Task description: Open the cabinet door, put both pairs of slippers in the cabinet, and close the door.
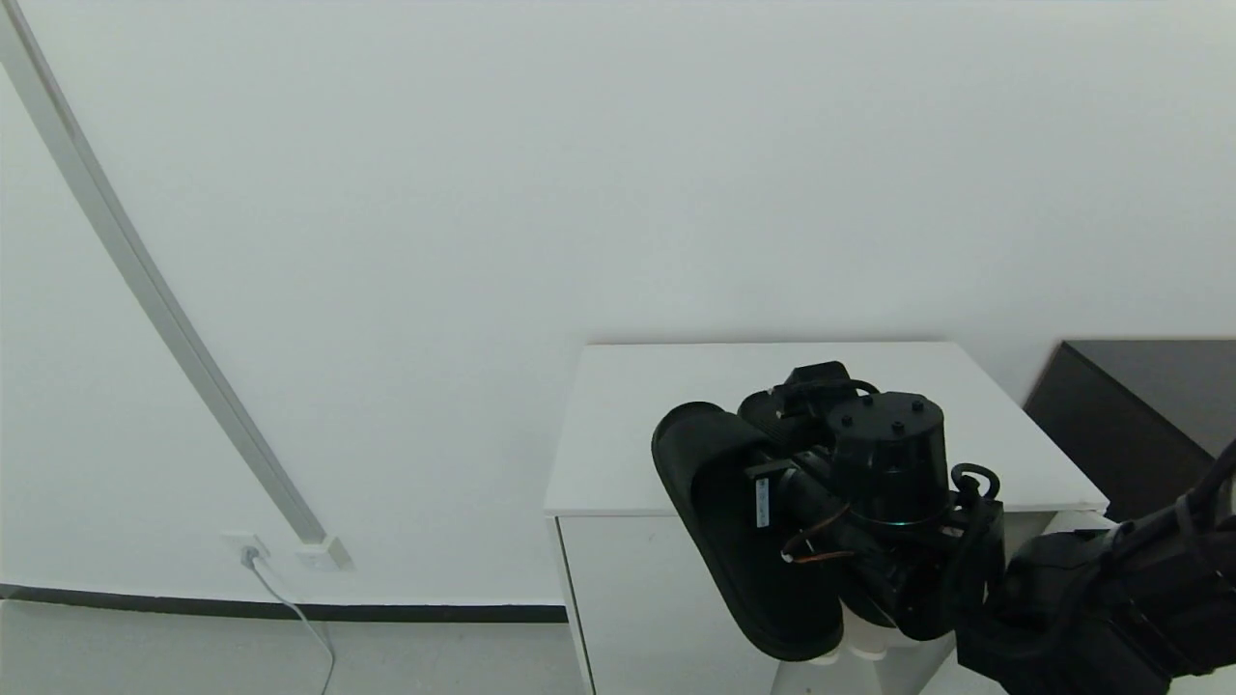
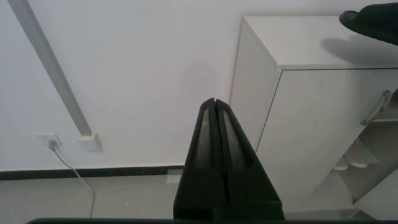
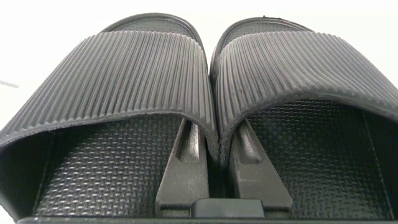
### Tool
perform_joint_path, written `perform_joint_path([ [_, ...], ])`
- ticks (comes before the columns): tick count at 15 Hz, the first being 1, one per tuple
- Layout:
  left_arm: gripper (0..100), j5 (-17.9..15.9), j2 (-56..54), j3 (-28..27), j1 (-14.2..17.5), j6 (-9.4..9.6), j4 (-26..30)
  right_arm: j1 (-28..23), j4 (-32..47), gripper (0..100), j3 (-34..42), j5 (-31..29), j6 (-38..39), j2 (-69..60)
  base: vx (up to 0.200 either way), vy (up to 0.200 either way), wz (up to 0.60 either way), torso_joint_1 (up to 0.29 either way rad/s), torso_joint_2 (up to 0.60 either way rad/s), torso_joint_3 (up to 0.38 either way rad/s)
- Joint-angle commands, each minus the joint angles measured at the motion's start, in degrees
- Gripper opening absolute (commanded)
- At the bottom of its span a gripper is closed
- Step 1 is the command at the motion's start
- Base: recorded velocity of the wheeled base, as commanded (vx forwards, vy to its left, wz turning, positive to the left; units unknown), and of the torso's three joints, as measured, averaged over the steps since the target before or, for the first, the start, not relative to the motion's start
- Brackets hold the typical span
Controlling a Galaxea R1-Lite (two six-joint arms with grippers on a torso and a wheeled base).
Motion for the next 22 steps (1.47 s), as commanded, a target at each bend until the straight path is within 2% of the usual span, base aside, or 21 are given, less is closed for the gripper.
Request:
perform_joint_path([
  [1, 0, 0.0, 0.0, 0.0, 0.0, -0.04, 0.0, 0.1, 0.0, 0, 0.2, 0.0, 0.0, -0.2, -0.2, 0.0, 0.0, 0.012, 0.0, 0.002],
  [11, 0, 0.0, 0.0, 0.0, 0.0, 0.04, 0.0, 0.9, 0.0, 0, 0.7, -0.2, -0.1, -0.2, -0.2, 0.0, 0.0, 0.002, 0.0, 0.003],
  [22, 0, 0.1, 0.0, 0.0, 0.0, -0.13, 0.0, 1.3, -0.6, 0, 1.2, -0.2, -0.2, 0.2, 0.0, 0.0, 0.0, 0.0, 0.0, 0.0],
])
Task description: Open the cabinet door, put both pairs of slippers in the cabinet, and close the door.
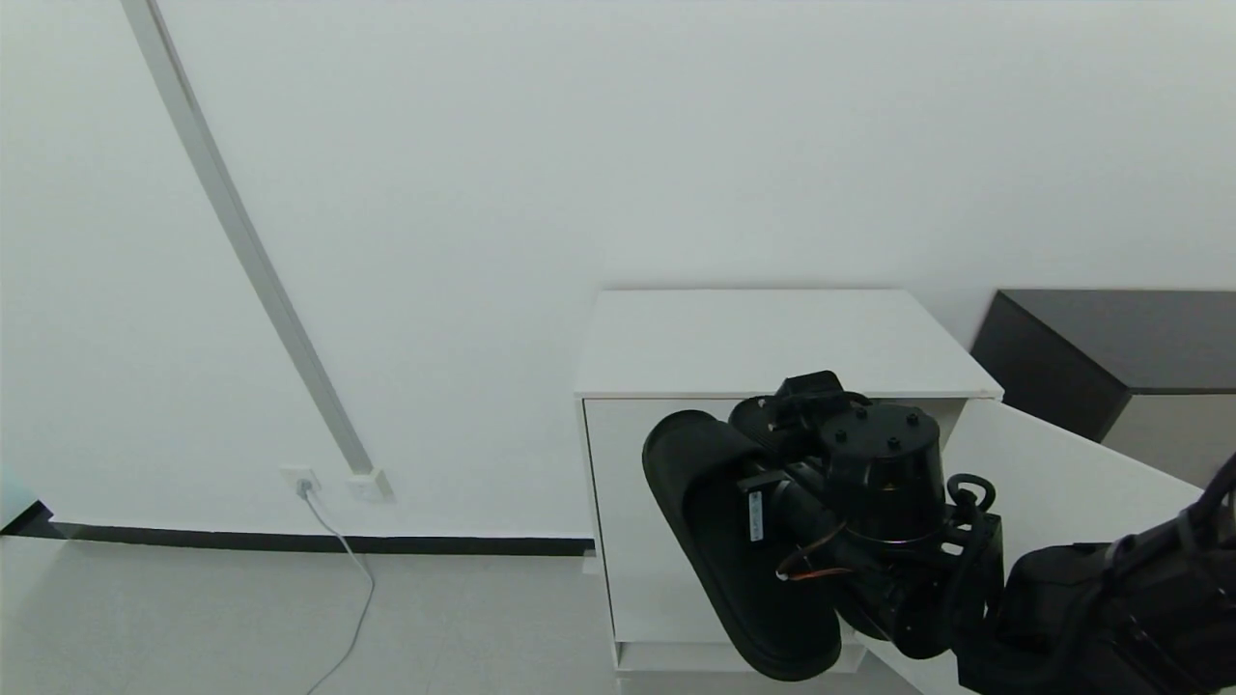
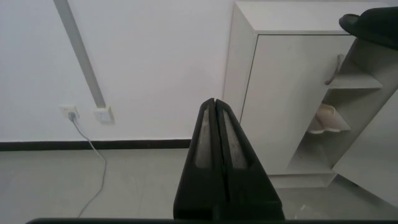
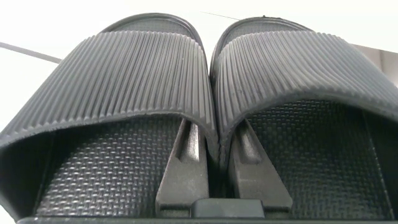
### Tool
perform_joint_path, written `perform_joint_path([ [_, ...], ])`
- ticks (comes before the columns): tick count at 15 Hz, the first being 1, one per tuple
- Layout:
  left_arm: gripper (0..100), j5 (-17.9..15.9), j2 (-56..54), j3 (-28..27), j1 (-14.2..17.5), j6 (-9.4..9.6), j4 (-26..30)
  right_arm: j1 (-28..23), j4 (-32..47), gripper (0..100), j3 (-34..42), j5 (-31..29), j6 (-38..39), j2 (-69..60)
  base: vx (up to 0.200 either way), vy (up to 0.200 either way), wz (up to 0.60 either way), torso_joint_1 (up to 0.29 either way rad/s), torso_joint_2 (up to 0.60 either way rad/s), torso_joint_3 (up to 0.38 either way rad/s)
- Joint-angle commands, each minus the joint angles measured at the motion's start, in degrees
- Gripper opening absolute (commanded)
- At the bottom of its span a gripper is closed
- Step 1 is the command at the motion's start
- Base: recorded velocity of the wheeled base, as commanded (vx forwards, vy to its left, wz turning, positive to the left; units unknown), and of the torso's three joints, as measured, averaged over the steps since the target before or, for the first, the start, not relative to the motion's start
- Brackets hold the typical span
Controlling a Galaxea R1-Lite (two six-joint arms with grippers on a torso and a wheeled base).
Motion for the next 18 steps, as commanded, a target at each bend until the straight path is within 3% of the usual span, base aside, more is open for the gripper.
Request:
perform_joint_path([
  [1, 0, 0.0, 0.0, 0.0, 0.0, -0.06, 0.0, 0.0, 0.0, 0, 0.3, 0.0, 0.0, 0.3, 0.0, 0.0, 0.0, 0.0, 0.0, 0.0],
  [3, 0, 0.0, 0.0, 0.0, 0.0, 0.03, 0.0, 0.5, 0.0, 0, 0.2, 0.0, -0.4, 0.4, 0.0, 0.0, 0.0, 0.0, 0.0, 0.0],
  [18, 0, -0.1, 0.0, 0.0, 0.0, 0.03, 0.0, 0.4, -2.7, 0, 2.0, 0.0, -0.4, -0.1, 0.0, -0.2, 0.0, 0.002, 0.0, 0.003],
])
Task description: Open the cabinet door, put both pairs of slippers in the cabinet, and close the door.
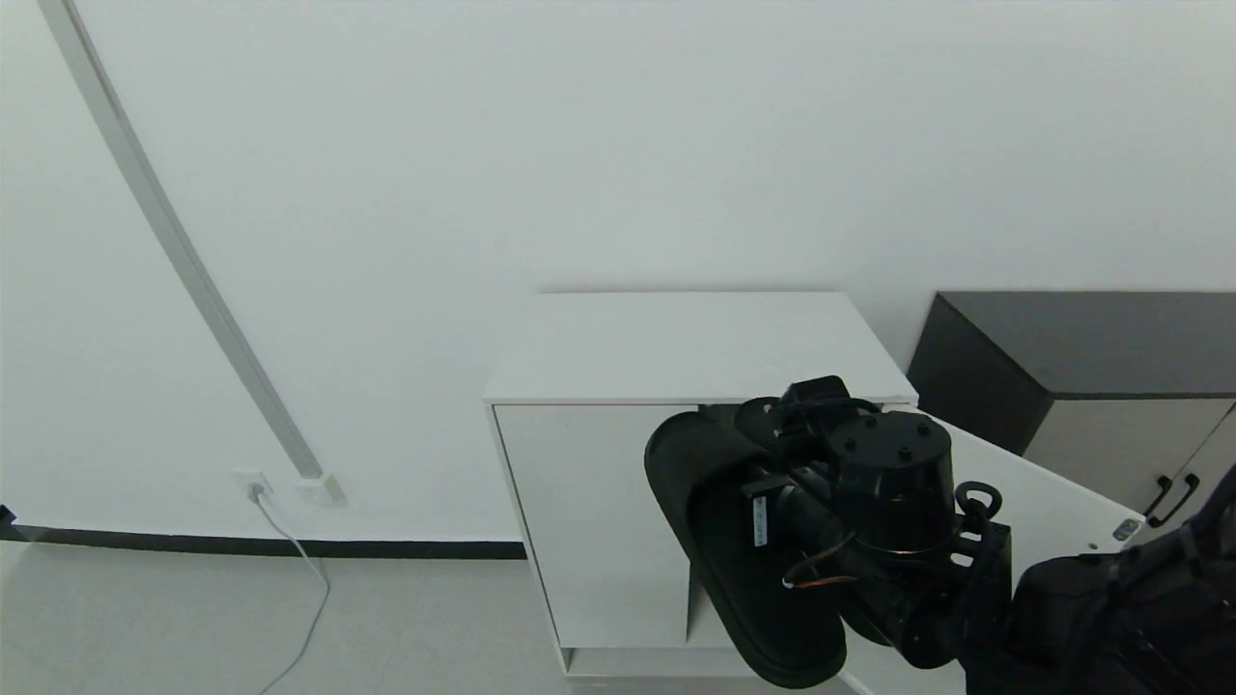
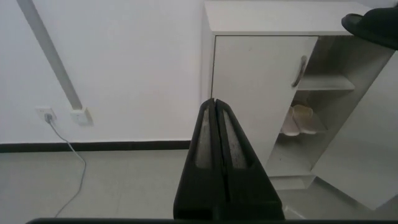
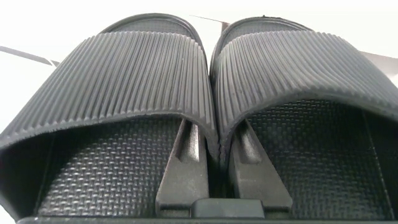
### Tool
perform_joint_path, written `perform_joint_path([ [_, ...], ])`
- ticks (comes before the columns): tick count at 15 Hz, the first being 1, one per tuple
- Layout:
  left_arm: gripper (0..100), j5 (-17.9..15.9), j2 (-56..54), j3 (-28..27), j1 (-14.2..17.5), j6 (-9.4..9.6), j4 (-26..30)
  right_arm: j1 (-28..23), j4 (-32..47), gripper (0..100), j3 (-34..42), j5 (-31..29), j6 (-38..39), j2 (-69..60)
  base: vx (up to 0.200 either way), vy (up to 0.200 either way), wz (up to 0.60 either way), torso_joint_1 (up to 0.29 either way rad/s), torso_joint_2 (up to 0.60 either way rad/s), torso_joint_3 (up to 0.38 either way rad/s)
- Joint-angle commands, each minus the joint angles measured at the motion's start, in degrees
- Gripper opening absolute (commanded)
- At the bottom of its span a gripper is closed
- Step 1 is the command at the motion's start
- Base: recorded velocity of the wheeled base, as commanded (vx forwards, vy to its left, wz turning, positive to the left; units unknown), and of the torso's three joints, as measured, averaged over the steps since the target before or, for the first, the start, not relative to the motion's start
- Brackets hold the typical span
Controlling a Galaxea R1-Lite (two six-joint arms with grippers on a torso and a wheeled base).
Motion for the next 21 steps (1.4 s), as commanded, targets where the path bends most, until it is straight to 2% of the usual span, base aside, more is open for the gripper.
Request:
perform_joint_path([
  [1, 0, 0.0, 0.0, 0.0, 0.0, -0.04, 0.0, -0.1, -1.0, 0, 0.6, 0.0, -0.2, 0.1, 0.0, -0.2, 0.0, 0.002, 0.0, 0.007],
  [6, 0, 0.2, 0.0, 0.0, 0.0, 0.04, 0.0, -1.4, -5.6, 0, 2.9, 0.4, -3.2, 0.4, 0.0, -0.2, 0.0, 0.004, 0.0, 0.001],
  [21, 0, 0.2, 0.0, 0.0, 0.0, 0.22, 0.0, -1.9, -6.7, 0, 4.3, 2.2, -3.1, 0.6, 0.0, 0.0, 0.0, 0.0, 0.0, 0.0],
])
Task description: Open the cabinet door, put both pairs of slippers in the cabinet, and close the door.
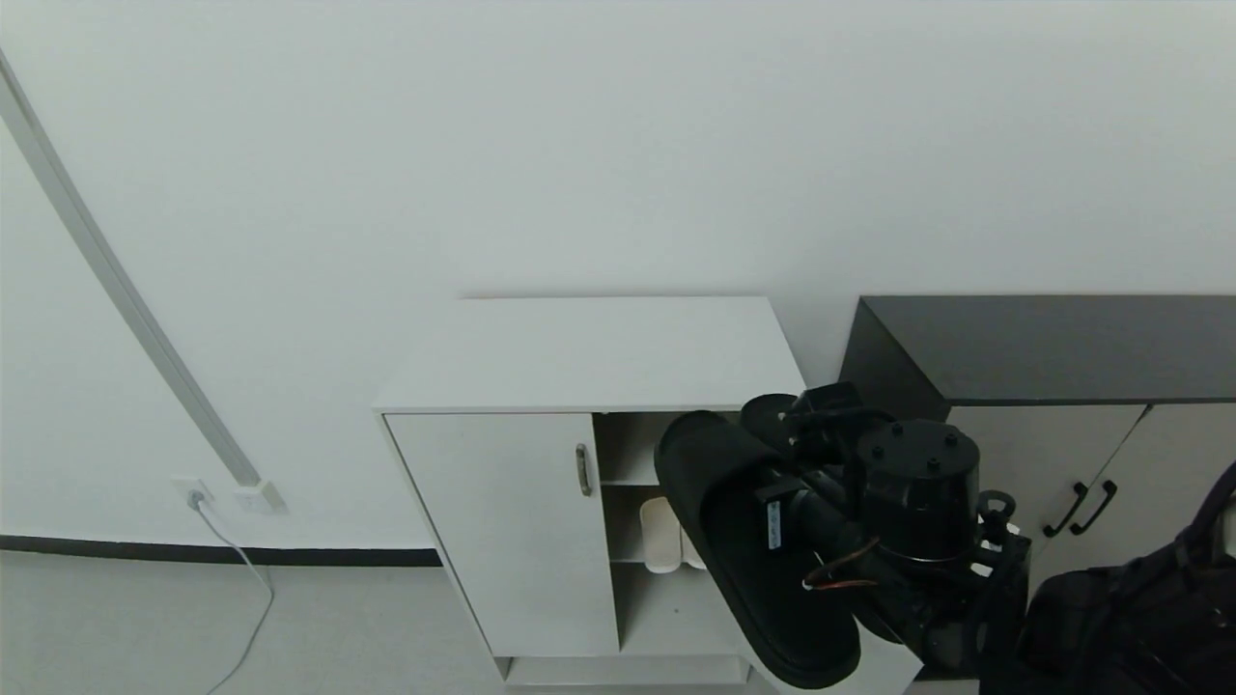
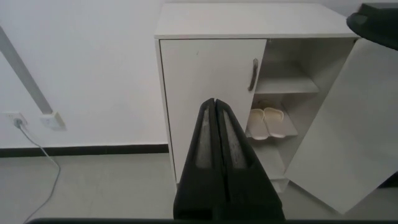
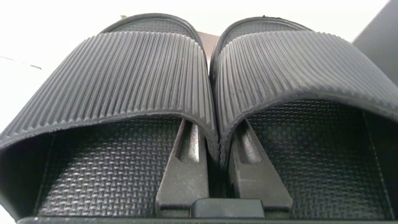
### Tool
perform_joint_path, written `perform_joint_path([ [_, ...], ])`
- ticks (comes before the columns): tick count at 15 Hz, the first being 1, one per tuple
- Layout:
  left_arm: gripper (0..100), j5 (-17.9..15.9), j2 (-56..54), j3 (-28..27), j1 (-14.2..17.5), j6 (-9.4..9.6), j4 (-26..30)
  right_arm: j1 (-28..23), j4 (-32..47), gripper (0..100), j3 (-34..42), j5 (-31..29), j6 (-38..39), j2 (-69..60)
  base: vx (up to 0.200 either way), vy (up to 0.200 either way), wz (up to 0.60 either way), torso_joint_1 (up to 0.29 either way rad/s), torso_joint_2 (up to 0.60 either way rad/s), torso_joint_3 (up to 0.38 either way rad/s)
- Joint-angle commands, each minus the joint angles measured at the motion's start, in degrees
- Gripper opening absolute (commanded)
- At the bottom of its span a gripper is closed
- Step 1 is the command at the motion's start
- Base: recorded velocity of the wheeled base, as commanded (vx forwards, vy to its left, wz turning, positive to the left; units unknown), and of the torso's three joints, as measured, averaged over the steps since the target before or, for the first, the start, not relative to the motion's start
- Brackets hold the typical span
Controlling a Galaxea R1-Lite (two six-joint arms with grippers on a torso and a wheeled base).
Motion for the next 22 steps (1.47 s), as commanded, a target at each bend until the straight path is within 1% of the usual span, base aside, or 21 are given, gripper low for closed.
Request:
perform_joint_path([
  [1, 0, 0.0, 0.0, 0.0, 0.0, -0.04, 0.0, 0.1, 0.0, 0, 0.2, 0.2, 0.0, 0.3, 0.0, 0.0, 0.0, 0.0, 0.0, 0.0],
  [6, 0, -0.1, 0.0, 0.0, 0.0, -0.04, 0.0, 0.2, -0.7, 0, 0.8, 0.2, 0.0, 0.7, 0.0, 0.0, 0.0, 0.0, 0.0, 0.0],
  [8, 0, 0.0, 0.0, 0.0, 0.0, 0.05, 0.0, 0.2, -0.7, 0, 0.8, 0.3, 0.0, 0.7, 0.0, 0.0, 0.0, -0.112, 0.22, 0.129],
  [15, 0, 0.0, 0.0, 0.0, 0.0, 0.05, 0.0, 0.7, -2.2, 0, 1.7, 0.2, -0.2, 1.3, 0.0, 0.0, 0.0, -0.17, 0.38, 0.209],
  [22, 0, 0.0, 0.0, 0.0, 0.0, 0.05, 0.0, 0.7, -2.3, 0, 1.9, 0.2, -0.3, 2.4, 0.0, 0.0, 0.0, -0.224, 0.54, 0.309],
])
